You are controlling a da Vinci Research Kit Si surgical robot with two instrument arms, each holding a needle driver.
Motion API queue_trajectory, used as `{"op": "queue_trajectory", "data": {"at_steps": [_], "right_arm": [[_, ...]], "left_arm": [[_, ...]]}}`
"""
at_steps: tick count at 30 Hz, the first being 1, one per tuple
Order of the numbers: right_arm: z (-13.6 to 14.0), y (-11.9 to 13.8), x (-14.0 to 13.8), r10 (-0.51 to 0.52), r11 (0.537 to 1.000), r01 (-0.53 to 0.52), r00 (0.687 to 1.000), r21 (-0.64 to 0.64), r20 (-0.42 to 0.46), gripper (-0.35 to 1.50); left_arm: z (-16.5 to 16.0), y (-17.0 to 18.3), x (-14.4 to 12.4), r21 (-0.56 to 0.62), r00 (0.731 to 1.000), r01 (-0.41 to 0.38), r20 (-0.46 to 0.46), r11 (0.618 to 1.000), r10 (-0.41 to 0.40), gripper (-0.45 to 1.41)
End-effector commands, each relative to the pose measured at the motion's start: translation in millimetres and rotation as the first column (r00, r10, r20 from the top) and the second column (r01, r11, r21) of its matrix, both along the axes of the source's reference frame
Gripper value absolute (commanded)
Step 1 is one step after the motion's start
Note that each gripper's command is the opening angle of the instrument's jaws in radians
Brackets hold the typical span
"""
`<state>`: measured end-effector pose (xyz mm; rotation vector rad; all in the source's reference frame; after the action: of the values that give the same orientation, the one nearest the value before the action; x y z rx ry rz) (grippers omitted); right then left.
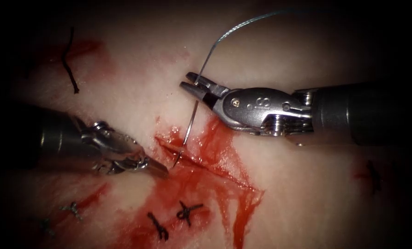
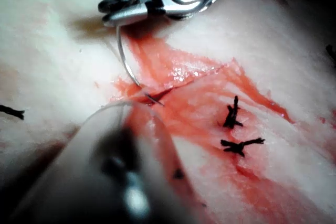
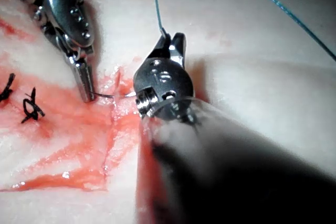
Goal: Wound Closure
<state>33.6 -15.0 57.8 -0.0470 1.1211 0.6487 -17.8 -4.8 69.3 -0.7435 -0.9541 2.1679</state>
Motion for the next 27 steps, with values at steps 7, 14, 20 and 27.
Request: {"op": "queue_trajectory", "data": {"at_steps": [7, 14, 20, 27], "right_arm": [[1.8, 0.4, 0.0, 0.034, 0.984, -0.019, 0.996, 0.174, -0.082, -0.35], [2.2, 1.0, -0.8, 0.065, 0.960, -0.026, 0.989, 0.279, -0.131, -0.35], [2.3, 1.2, -0.9, 0.137, 0.929, -0.063, 0.974, 0.365, -0.180, -0.35], [2.2, 1.2, -0.9, 0.154, 0.916, -0.063, 0.967, 0.397, -0.202, -0.35]], "left_arm": [[-0.8, 2.1, 0.4, -0.100, 0.978, -0.064, 0.190, 0.993, 0.082, 0.07], [-1.1, 3.1, -0.4, -0.319, 0.916, -0.116, 0.331, 0.941, 0.226, 0.12], [-0.6, 3.5, -1.7, -0.513, 0.836, -0.095, 0.424, 0.853, 0.348, 0.74], [0.0, 3.2, -2.3, -0.558, 0.824, -0.094, 0.421, 0.825, 0.379, 1.01]]}}
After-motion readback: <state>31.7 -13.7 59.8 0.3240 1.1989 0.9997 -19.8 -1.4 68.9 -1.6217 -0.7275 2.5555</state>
